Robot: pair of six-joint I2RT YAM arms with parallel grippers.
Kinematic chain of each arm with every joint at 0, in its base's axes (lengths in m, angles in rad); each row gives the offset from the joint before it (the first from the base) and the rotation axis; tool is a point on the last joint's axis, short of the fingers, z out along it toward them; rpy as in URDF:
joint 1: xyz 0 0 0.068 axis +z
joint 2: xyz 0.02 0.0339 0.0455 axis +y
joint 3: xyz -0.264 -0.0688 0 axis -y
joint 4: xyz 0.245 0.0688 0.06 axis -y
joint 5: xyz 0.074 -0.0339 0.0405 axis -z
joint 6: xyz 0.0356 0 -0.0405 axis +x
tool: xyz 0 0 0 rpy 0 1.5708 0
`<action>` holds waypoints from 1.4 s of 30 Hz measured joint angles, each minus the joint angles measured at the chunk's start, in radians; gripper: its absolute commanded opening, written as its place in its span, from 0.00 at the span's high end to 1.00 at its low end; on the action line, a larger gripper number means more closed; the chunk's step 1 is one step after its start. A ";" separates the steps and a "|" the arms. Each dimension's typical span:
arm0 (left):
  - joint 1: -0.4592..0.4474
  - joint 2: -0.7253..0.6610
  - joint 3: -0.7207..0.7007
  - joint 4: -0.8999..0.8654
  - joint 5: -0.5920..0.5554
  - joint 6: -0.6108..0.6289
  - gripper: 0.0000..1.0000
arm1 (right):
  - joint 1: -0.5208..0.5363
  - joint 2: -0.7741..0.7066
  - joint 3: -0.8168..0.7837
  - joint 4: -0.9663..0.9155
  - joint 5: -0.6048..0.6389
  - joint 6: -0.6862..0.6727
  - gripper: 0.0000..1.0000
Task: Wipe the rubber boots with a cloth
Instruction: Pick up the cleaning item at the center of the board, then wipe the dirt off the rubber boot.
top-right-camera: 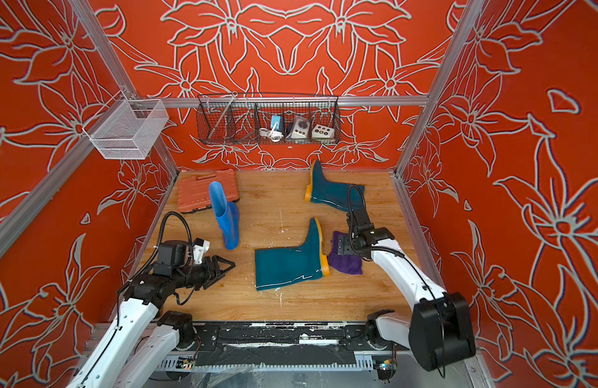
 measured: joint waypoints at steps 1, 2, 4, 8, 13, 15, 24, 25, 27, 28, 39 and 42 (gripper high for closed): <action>-0.015 0.010 -0.003 0.011 -0.002 -0.007 0.34 | -0.002 0.047 0.005 0.003 -0.009 0.000 0.01; -0.034 0.020 -0.008 0.026 -0.005 -0.014 0.34 | -0.002 0.105 0.013 0.006 -0.024 -0.003 0.01; -0.075 0.041 -0.022 0.061 -0.012 -0.031 0.34 | -0.002 0.204 0.026 0.023 -0.053 -0.008 0.01; -0.163 0.080 -0.065 0.128 -0.045 -0.071 0.34 | -0.003 0.286 0.050 0.045 -0.095 -0.016 0.13; -0.237 0.089 -0.097 0.180 -0.092 -0.108 0.34 | -0.002 0.286 0.051 0.063 -0.113 -0.025 0.79; -0.249 0.095 -0.111 0.211 -0.104 -0.122 0.34 | -0.002 0.274 0.042 0.076 -0.126 -0.021 0.97; -0.274 0.154 -0.185 0.365 -0.093 -0.170 0.37 | -0.002 -0.126 -0.020 0.000 -0.113 -0.030 1.00; -0.275 0.149 -0.193 0.386 -0.091 -0.176 0.39 | -0.001 -0.182 -0.016 -0.011 -0.114 -0.030 1.00; -0.276 0.130 -0.220 0.441 -0.091 -0.193 0.42 | 0.012 -0.273 0.006 -0.043 -0.115 -0.027 1.00; -0.277 0.121 -0.237 0.466 -0.093 -0.204 0.43 | 0.027 -0.293 0.019 -0.056 -0.107 -0.026 1.00; -0.372 0.167 -0.302 0.647 -0.188 -0.255 0.54 | 0.488 0.055 0.212 0.000 -0.073 0.020 1.00; -0.419 0.167 -0.314 0.703 -0.253 -0.269 0.56 | 0.537 0.204 0.281 0.025 -0.098 0.018 1.00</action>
